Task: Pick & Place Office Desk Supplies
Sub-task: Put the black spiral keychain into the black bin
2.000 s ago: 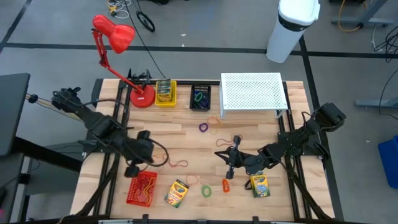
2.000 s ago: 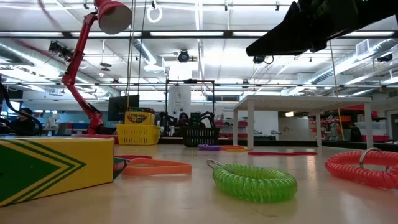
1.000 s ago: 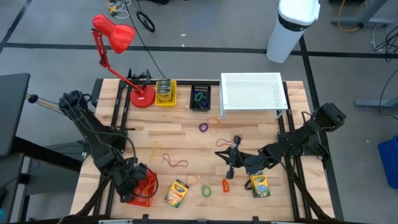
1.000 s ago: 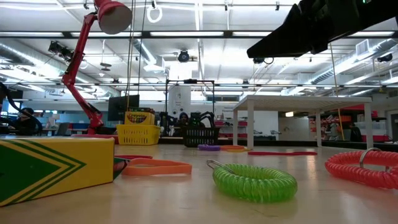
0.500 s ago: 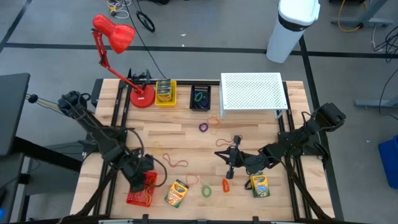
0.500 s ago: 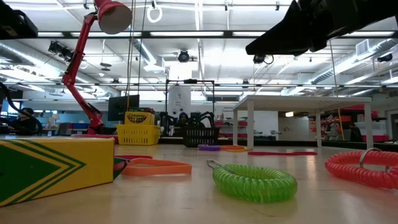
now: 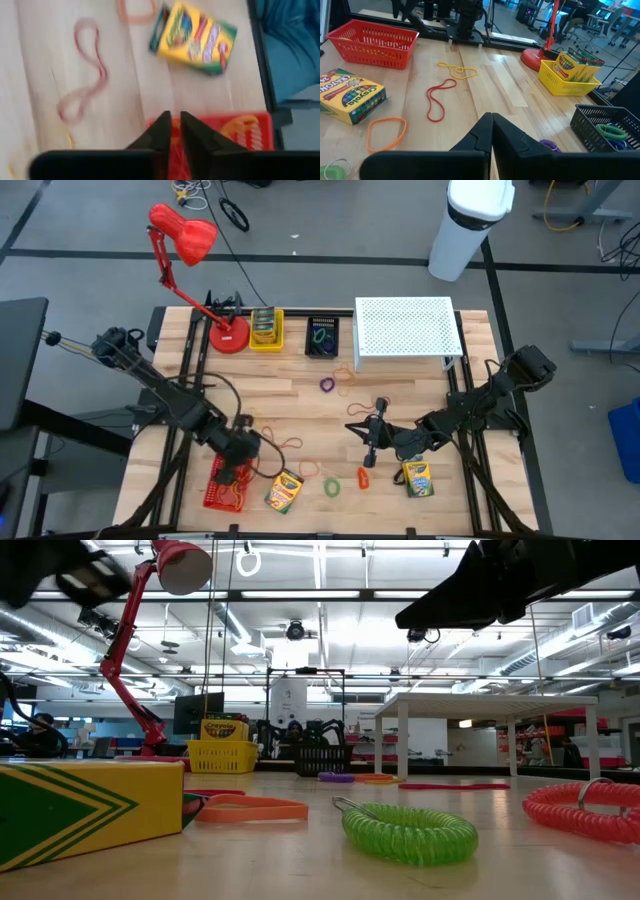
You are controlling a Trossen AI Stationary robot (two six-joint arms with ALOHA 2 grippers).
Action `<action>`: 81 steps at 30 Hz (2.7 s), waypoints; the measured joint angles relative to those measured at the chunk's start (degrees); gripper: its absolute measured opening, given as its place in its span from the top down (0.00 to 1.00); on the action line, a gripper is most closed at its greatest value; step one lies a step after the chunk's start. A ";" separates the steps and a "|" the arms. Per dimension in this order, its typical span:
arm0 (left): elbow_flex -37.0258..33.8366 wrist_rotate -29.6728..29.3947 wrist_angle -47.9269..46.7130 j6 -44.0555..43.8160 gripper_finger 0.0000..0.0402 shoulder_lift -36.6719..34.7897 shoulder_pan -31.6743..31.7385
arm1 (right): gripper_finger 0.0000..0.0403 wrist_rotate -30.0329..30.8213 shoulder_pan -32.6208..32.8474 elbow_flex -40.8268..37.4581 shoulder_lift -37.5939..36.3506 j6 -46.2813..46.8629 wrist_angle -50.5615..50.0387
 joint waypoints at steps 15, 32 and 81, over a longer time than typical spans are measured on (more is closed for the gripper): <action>-10.92 5.03 37.14 32.28 0.98 -0.09 15.78 | 0.96 0.00 0.00 0.00 0.00 -0.32 -0.06; -29.17 3.27 83.24 32.72 0.98 0.00 24.97 | 0.96 -4.23 -3.48 0.00 0.00 1.11 0.18; -43.08 -11.29 108.80 31.92 0.96 6.43 26.21 | 0.63 -29.27 16.27 18.12 7.29 36.62 -67.32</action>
